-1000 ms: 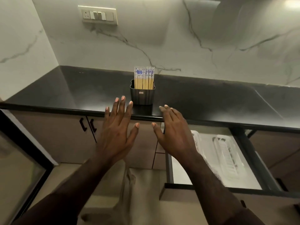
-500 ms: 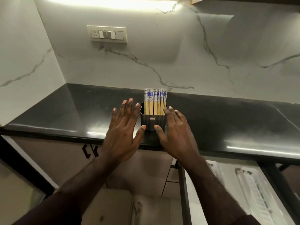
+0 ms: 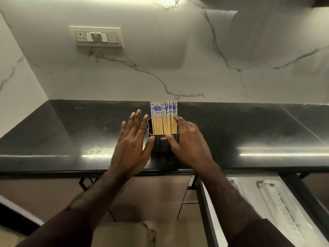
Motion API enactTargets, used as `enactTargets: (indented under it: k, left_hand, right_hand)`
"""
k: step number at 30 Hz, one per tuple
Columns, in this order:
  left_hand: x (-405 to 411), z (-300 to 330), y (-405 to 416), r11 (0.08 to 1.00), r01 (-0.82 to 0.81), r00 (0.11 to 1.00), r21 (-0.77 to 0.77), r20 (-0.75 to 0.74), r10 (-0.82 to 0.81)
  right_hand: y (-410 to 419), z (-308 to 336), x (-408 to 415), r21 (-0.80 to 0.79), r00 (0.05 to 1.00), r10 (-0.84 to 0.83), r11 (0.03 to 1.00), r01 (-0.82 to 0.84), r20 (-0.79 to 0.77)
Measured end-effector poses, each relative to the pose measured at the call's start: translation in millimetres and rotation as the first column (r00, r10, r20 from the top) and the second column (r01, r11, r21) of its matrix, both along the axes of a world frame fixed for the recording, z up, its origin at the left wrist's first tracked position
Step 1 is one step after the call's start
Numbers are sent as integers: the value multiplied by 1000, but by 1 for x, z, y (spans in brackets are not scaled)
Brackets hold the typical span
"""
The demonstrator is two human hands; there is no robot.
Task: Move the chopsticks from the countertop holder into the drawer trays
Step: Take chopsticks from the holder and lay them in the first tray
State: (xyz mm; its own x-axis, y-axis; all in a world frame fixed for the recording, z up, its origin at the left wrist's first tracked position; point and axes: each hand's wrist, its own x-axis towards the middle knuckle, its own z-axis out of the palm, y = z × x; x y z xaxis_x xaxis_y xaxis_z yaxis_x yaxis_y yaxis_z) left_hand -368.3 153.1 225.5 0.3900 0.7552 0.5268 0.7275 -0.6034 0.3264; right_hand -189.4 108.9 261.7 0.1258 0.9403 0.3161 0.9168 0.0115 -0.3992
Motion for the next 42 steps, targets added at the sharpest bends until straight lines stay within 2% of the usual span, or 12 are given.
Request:
enactTargets:
  k: [9, 14, 18, 23, 27, 30, 35, 37, 42]
  left_hand:
    - [-20, 0, 38, 995, 98, 995, -30, -22, -99]
    - [-2, -6, 73, 992, 100, 995, -73, -10, -101]
    - [23, -13, 103, 985, 54, 998, -165, 32, -50]
    - [55, -22, 153, 936, -54, 983, -347, 148, 111]
    - [72, -28, 186, 844, -81, 921, -530, 284, 266]
    - [81, -33, 207, 740, 14, 826, -672, 425, 370]
    - [88, -48, 231, 616, 147, 691, -774, 526, 496]
    - [90, -50, 234, 595, 184, 659, -782, 547, 516]
    - [92, -56, 236, 618, 196, 665, -761, 566, 487]
  right_hand:
    - [34, -8, -28, 29, 997, -55, 998, 57, -51]
    - [66, -22, -17, 13, 995, -51, 999, 52, -84]
    - [97, -32, -1, 10, 989, -38, 999, 40, -143]
    - [134, -49, 13, -6, 972, -5, 1000, 3, -235]
    - [153, -61, 19, -3, 953, 17, 1000, -19, -304]
    - [164, -68, 21, -8, 946, 21, 1000, -25, -323]
    - [178, -76, 22, -55, 940, 5, 998, -25, -341]
    - [181, -79, 22, -64, 942, 5, 998, -28, -336]
    - [189, -86, 22, -120, 939, -2, 992, -42, -343]
